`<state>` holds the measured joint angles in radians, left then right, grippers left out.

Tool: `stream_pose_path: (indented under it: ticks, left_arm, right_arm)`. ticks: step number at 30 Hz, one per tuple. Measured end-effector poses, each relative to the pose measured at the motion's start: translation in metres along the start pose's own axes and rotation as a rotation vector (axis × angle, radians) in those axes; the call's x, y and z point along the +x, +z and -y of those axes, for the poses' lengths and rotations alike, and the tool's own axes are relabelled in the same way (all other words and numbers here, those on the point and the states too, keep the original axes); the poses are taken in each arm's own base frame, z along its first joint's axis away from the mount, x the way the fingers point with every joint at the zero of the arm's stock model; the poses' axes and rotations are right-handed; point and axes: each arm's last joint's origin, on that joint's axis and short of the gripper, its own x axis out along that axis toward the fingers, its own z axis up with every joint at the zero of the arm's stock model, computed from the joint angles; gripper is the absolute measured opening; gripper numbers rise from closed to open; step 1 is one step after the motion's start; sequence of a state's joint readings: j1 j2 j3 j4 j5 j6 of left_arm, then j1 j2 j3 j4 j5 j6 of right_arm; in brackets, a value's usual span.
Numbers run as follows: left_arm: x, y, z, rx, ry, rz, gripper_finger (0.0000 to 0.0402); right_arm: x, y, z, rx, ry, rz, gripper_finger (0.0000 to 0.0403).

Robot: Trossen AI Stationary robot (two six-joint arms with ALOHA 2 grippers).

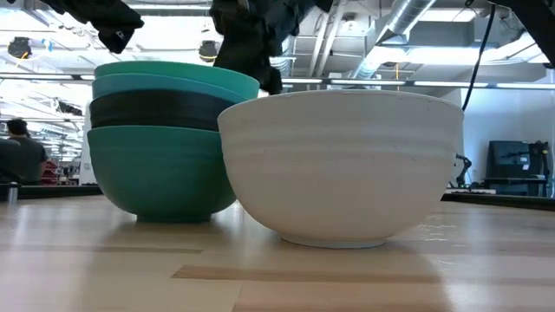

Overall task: Nest bowls inside each other
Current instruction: Stack the light blue bowl on the blue bowl, then stack the white bowl on the light blue bowl

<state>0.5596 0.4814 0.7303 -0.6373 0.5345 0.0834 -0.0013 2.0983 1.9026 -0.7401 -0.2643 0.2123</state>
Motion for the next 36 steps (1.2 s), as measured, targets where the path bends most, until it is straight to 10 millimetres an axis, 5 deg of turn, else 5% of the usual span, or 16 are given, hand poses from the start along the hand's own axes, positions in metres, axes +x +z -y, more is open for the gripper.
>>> stream_pose_path:
  ticks: [8,16,36]
  left_arm:
    - [0.0,0.0,0.0,-0.004,0.0,0.0,0.0041]
    - [0.0,0.0,0.0,-0.007,0.0,-0.001,0.0041]
    - [-0.003,-0.007,0.002,-0.047,-0.009,-0.05,0.0041]
  right_arm:
    - [-0.015,0.004,-0.005,0.003,-0.02,-0.047,0.0113]
    - [-0.017,-0.022,-0.027,-0.022,-0.047,-0.262,0.0113]
    - [-0.067,-0.03,-0.069,-0.131,-0.228,-0.165,0.0113]
